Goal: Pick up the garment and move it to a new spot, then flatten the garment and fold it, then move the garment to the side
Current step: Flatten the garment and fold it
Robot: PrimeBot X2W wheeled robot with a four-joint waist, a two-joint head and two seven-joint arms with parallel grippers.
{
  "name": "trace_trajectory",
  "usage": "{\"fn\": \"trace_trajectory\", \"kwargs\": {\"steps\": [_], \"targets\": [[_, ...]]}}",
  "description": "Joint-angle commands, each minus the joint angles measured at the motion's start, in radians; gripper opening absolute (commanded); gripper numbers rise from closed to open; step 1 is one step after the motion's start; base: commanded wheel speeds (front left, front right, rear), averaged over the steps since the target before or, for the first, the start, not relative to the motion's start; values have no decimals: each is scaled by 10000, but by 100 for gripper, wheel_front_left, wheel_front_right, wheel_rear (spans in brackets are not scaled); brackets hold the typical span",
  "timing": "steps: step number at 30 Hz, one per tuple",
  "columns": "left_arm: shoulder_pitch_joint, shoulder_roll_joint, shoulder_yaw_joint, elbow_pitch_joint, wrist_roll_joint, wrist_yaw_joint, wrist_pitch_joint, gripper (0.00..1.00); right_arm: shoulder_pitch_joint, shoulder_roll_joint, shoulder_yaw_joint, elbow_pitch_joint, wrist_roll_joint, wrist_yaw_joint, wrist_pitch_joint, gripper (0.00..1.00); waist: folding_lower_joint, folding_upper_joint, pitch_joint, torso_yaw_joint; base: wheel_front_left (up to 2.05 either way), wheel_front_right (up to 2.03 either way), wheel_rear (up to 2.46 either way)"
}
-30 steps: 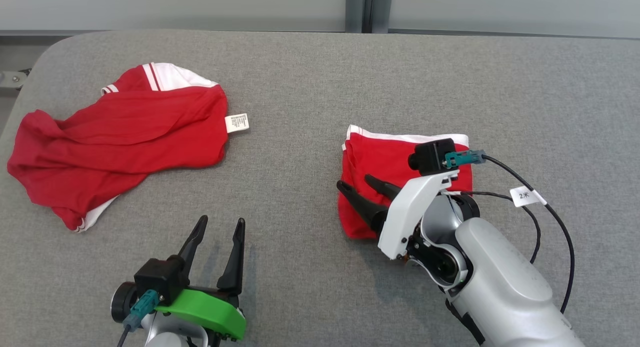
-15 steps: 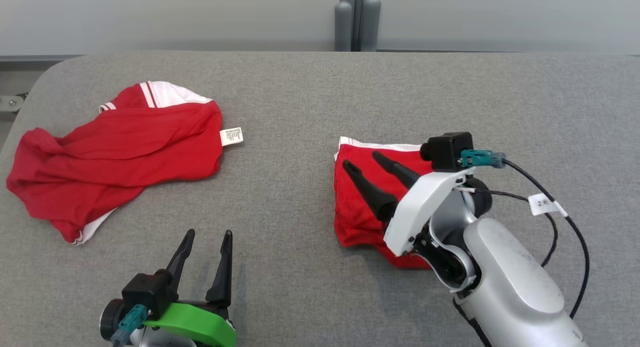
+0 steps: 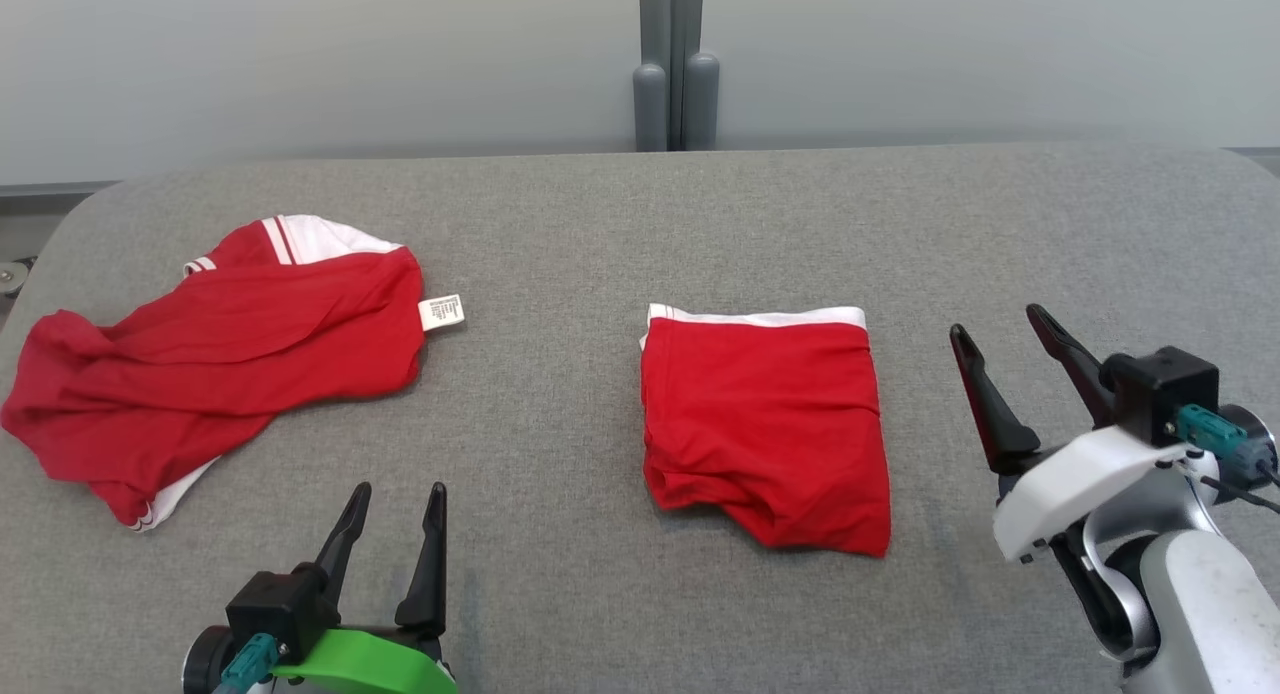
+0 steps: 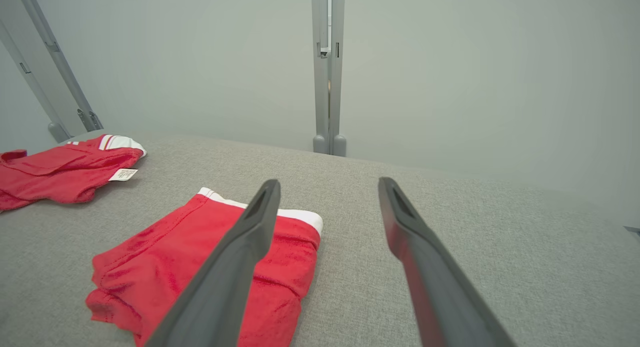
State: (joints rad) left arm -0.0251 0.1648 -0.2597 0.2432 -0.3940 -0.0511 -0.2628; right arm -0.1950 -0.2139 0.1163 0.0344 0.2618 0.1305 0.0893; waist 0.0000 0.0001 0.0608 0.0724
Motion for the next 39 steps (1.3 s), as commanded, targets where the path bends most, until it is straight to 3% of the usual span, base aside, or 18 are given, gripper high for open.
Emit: {"fn": "trace_trajectory", "kwargs": {"steps": [1, 5, 11, 17, 21, 39], "targets": [[175, 36, 56, -19, 50, 20, -27, 100, 306, -46, -147, -69, -213, 4, -280, 100, 0, -1, -206, -125, 0, 0, 0], [245, 44, 116, 3, 95, 5, -27, 100, 879, -181, -695, 4, -715, 2, -1085, 100, 0, -1, -430, -178, 0, 0, 0], [544, 88, 380, 23, 285, -78, -27, 100, 1748, 145, -1657, 639, -1171, 2, -2485, 100, 0, -1, -669, -303, 0, 0, 0], [837, 6, 770, 49, 529, -144, -28, 100, 2102, 462, -1997, 1518, -1675, 2, -3343, 100, 0, -1, -708, -417, 0, 0, 0], [921, -105, 1281, 203, 693, -3, -27, 100, 2114, 608, -1986, 2107, -2003, 2, -3543, 100, 0, -1, -729, -440, 0, 0, 0], [1160, -688, 2696, 475, 1224, -514, -27, 100, 2732, 1197, -2375, 1743, -1757, 2, -3550, 100, 0, -1, -870, -181, 0, 0, 0]]}}
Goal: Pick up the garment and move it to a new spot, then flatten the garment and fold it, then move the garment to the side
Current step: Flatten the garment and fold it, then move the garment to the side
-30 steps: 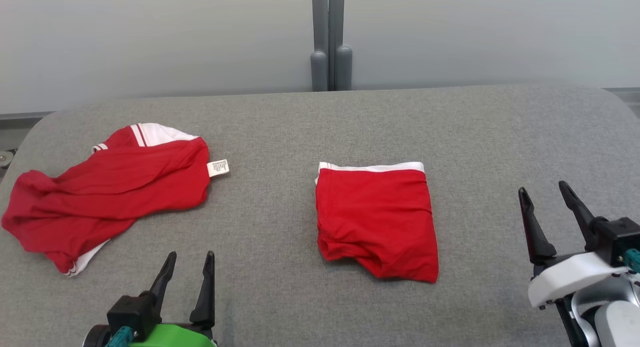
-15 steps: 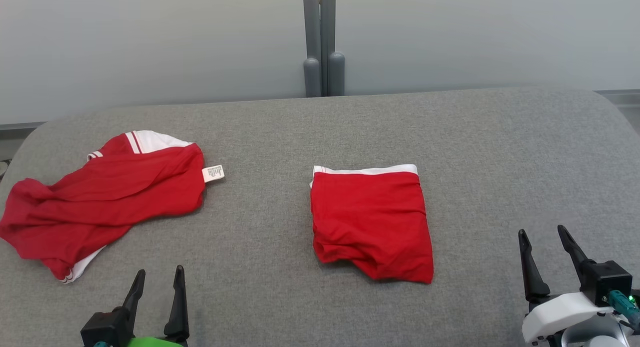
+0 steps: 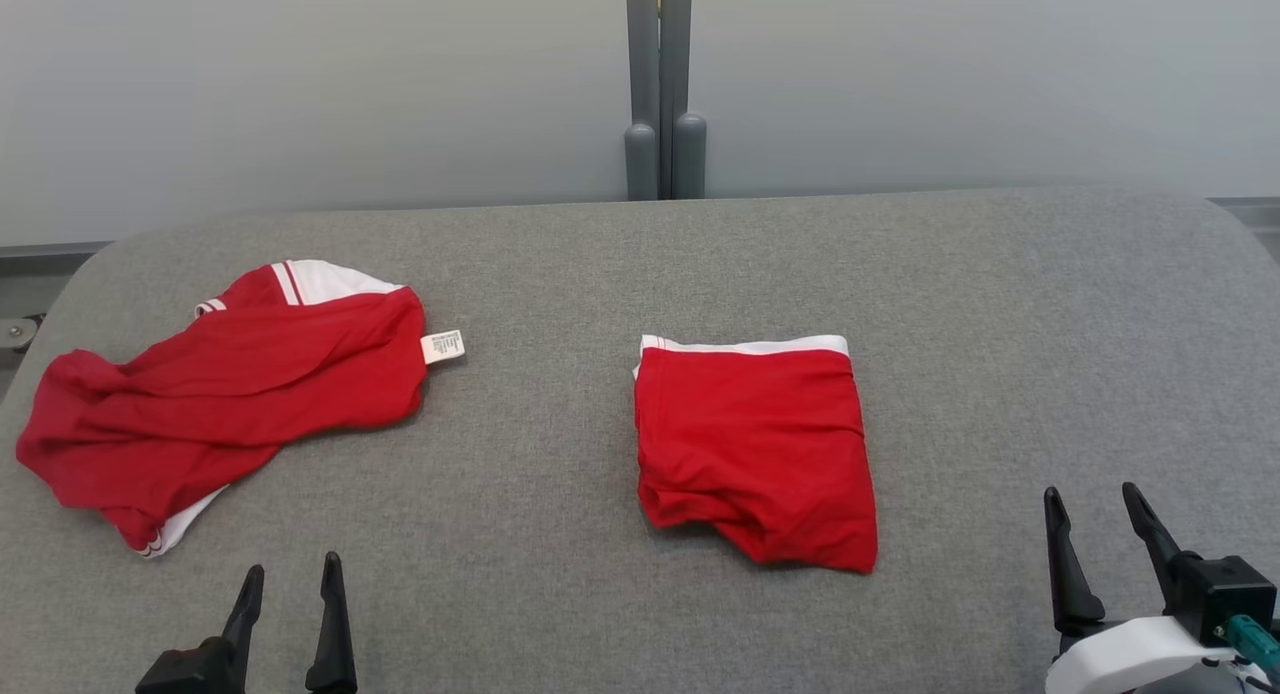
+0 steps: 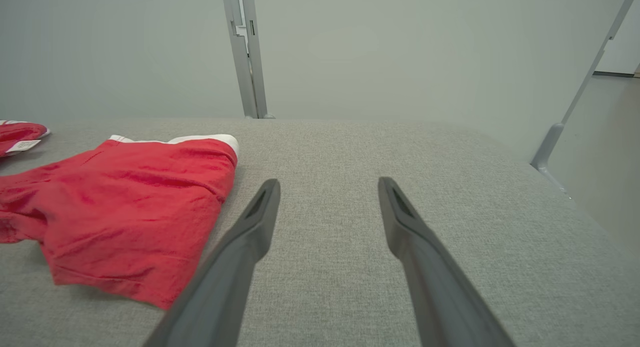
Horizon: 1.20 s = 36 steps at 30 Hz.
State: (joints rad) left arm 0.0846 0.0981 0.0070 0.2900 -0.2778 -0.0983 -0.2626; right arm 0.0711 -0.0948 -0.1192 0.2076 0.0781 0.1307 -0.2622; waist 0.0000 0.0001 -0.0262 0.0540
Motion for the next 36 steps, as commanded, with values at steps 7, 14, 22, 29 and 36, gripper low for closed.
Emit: {"fn": "trace_trajectory", "kwargs": {"steps": [7, 14, 22, 29, 36], "targets": [[-6, -161, 212, 9, 243, -158, -28, 100, -53, 25, -34, 73, -10, 0, -33, 100, 0, -1, -7, 76, 0, 0, 0], [-14, -269, 329, 24, 345, -246, -28, 100, -62, -24, -70, 85, -106, 0, -34, 100, 0, -1, -3, 139, 0, 0, 0], [-29, -348, 366, 7, 454, -294, -28, 100, -204, -138, -84, 130, -171, 0, -34, 100, 0, -1, 4, 187, 0, 0, 0], [-30, -364, 401, -8, 474, -316, -28, 100, -319, -180, -97, 67, -168, 0, -34, 100, 0, -1, 24, 234, 0, 0, 0], [84, -381, 372, -154, 506, -332, -28, 100, -1128, -803, 818, 434, 814, 0, 65, 100, 0, -1, 54, 160, 0, 0, 0]]}}
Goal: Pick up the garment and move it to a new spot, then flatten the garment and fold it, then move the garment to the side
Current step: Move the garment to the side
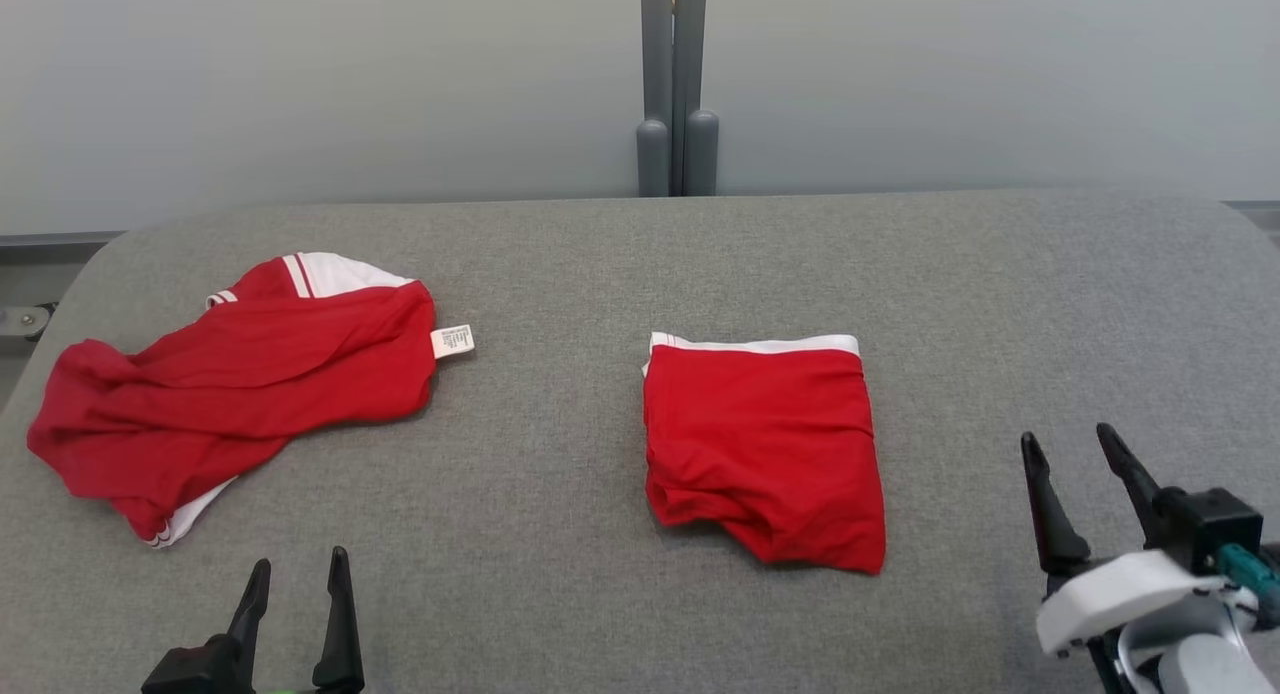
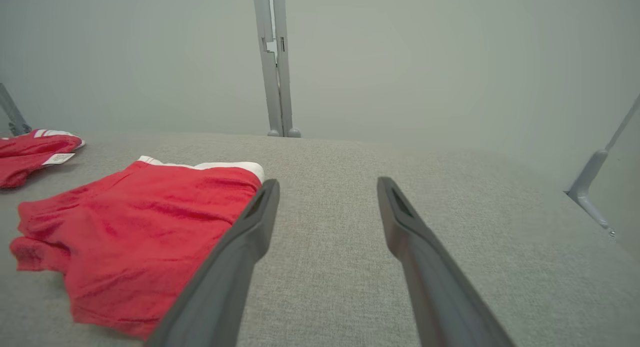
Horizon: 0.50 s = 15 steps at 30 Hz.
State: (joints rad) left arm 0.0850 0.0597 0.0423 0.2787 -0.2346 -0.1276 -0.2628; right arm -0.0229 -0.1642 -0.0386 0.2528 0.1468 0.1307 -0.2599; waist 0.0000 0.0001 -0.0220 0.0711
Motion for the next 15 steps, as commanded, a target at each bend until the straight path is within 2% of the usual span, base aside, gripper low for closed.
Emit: {"fn": "trace_trajectory", "kwargs": {"steps": [1, 3, 4, 9, 15], "targets": [[69, -1, -2, -67, 67, -41, -28, 100, -451, -305, 223, 25, 438, -6, 284, 100, 0, -1, 29, -24, 0, 0, 0], [51, -21, -59, -125, 31, -42, -27, 100, -893, -734, 751, -56, 1111, -4, 1052, 100, 0, -1, 90, -35, 0, 0, 0], [51, -21, -59, -125, 31, -42, -27, 100, -893, -734, 751, -56, 1111, -4, 1052, 100, 0, -1, 90, -35, 0, 0, 0], [-137, -55, -280, -219, -96, -47, -27, 100, -2087, -1541, 1453, -522, 2993, -4, 3955, 100, 0, -1, 511, 14, 0, 0, 0], [-532, -77, -560, -208, -219, -47, -27, 100, -3040, -1534, 1717, -285, 3842, 2, 7110, 100, 0, -1, 1127, 256, 0, 0, 0]]}}
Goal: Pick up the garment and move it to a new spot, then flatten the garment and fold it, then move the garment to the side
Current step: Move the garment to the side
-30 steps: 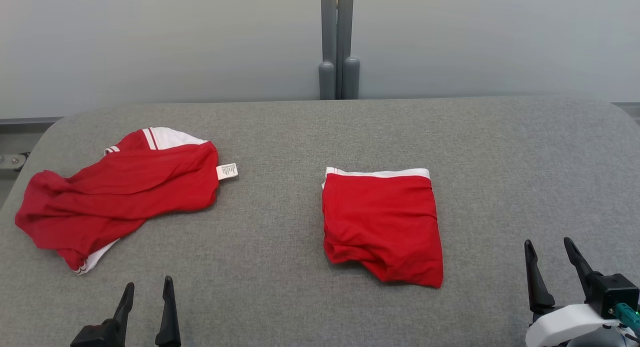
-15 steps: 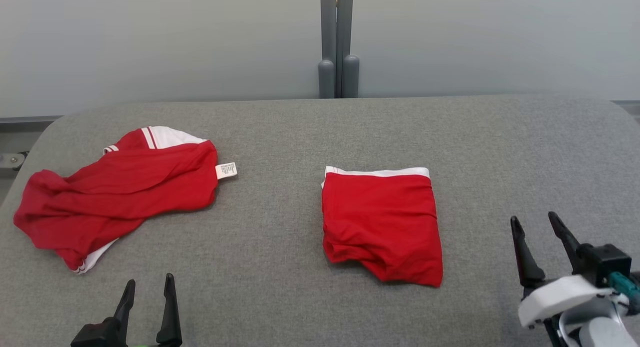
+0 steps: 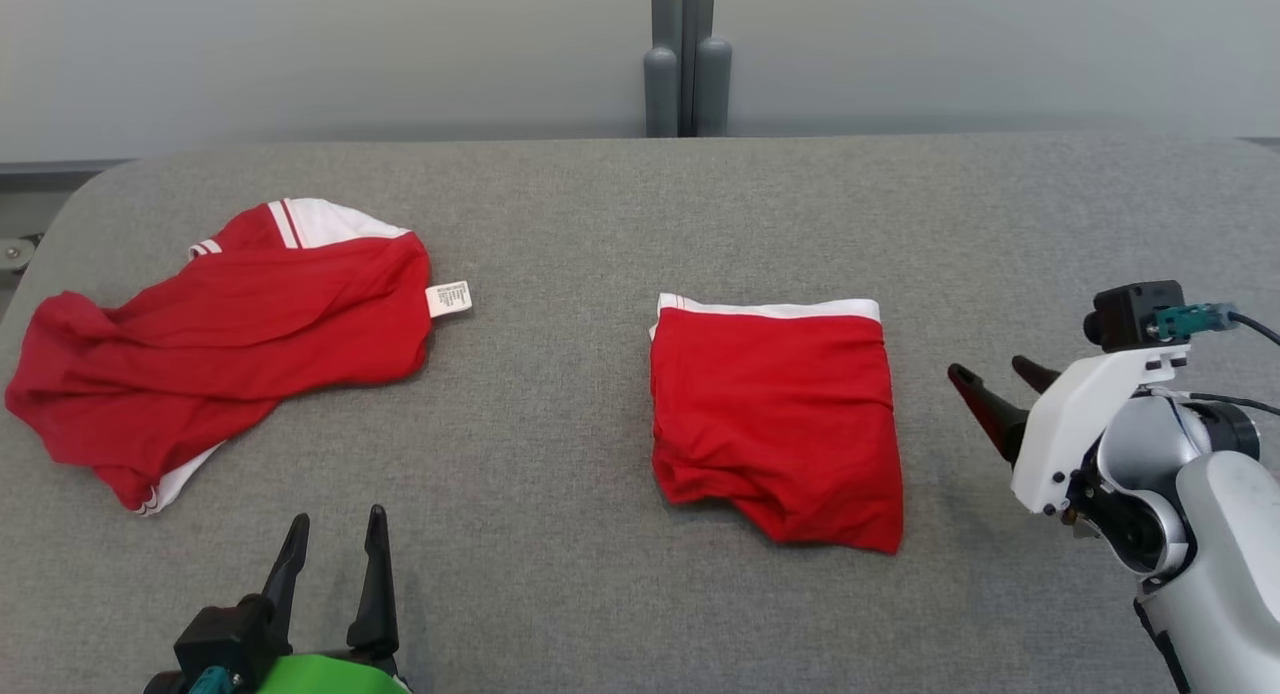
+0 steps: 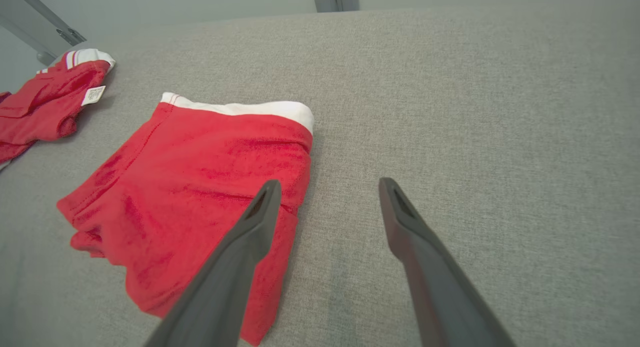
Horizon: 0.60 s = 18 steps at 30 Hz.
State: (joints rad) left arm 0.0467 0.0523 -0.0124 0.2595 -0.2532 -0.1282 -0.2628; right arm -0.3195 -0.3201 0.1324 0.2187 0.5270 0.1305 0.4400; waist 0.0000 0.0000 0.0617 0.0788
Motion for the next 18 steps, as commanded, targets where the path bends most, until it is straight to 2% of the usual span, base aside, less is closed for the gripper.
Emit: {"fn": "trace_trajectory", "kwargs": {"steps": [1, 4, 10, 18], "targets": [[-229, -5, -53, -2, -59, -42, -28, 100, -180, 116, 21, 170, 103, 4, 459, 100, 0, 0, 380, 237, 0, 0, 0], [-441, -10, -167, 46, -119, -38, -27, 100, -456, 361, -31, 606, 75, 4, 1015, 100, 0, 0, 598, 394, 0, 0, 0], [-688, -12, -445, 77, -342, 11, -26, 100, -772, 1003, 95, 1647, -141, 2, 1367, 100, 0, 0, 789, 622, 0, 0, 0], [-817, -12, -631, 48, -452, 155, -26, 100, -1204, 1703, 56, 3092, -337, 4, 945, 100, 0, 0, 830, 747, 0, 0, 0]]}}
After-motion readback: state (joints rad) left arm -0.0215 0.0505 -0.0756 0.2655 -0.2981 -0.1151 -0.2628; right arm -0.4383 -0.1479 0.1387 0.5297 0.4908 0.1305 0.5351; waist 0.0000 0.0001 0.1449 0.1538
